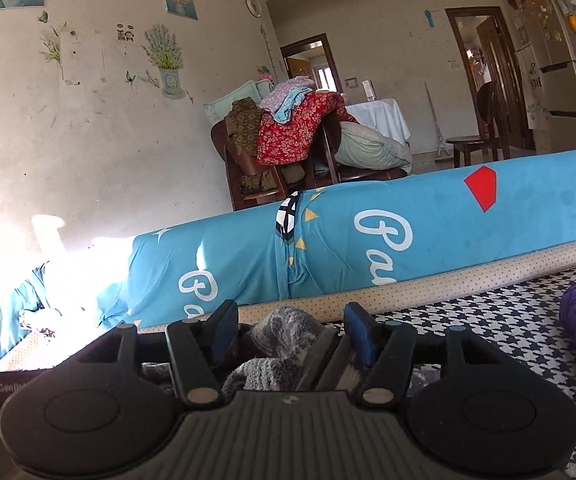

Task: Fold clothes

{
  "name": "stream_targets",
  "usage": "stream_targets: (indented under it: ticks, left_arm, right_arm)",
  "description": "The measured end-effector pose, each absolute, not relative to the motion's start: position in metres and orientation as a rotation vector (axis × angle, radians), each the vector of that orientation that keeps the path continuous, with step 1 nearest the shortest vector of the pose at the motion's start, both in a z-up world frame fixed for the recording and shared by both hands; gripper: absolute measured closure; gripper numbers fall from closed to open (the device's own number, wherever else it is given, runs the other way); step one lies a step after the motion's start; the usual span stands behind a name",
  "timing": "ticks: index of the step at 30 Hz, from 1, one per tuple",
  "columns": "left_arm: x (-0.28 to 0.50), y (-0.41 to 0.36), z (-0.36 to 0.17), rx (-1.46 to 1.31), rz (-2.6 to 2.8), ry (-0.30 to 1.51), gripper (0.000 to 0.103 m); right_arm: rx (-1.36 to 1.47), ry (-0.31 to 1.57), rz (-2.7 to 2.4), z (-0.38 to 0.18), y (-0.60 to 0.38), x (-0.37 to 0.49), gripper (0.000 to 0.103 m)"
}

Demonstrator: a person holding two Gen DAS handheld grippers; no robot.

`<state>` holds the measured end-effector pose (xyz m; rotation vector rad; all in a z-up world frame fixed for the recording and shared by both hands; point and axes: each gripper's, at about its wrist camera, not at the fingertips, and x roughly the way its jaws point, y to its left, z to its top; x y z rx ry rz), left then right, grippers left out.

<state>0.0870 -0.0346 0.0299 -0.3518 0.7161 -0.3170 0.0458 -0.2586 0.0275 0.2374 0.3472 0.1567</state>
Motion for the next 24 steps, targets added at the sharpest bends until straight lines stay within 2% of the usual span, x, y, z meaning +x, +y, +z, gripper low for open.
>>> stream_targets:
  ticks: [8, 9, 10, 12, 13, 17, 24]
  left_arm:
    - [0.094, -0.042, 0.01, -0.332, -0.253, 0.736, 0.001]
    - [0.095, -0.041, 0.008, -0.341, -0.247, 0.738, 0.006]
    - [0.096, -0.039, 0.007, -0.35, -0.24, 0.74, 0.018]
    - [0.098, -0.037, 0.005, -0.364, -0.237, 0.749, 0.033]
    - [0.098, -0.037, 0.004, -0.37, -0.236, 0.75, 0.037]
    - [0.096, -0.032, 0.007, -0.358, -0.18, 0.714, 0.045]
    - [0.098, 0.009, 0.005, -0.395, 0.067, 0.691, 0.049]
  right_arm:
    - [0.295, 0.36, 0.158, 0.025, -0.27, 0.041, 0.045]
    - [0.308, 0.358, 0.161, 0.025, -0.273, 0.04, 0.044]
    - [0.324, 0.354, 0.161, 0.026, -0.276, 0.039, 0.044]
    - [0.349, 0.349, 0.151, 0.027, -0.283, 0.037, 0.043]
    - [0.362, 0.349, 0.145, 0.027, -0.287, 0.037, 0.041]
    - [0.41, 0.361, 0.131, 0.024, -0.298, 0.035, 0.039]
    - [0.475, 0.4, 0.124, 0.016, -0.307, 0.038, 0.039]
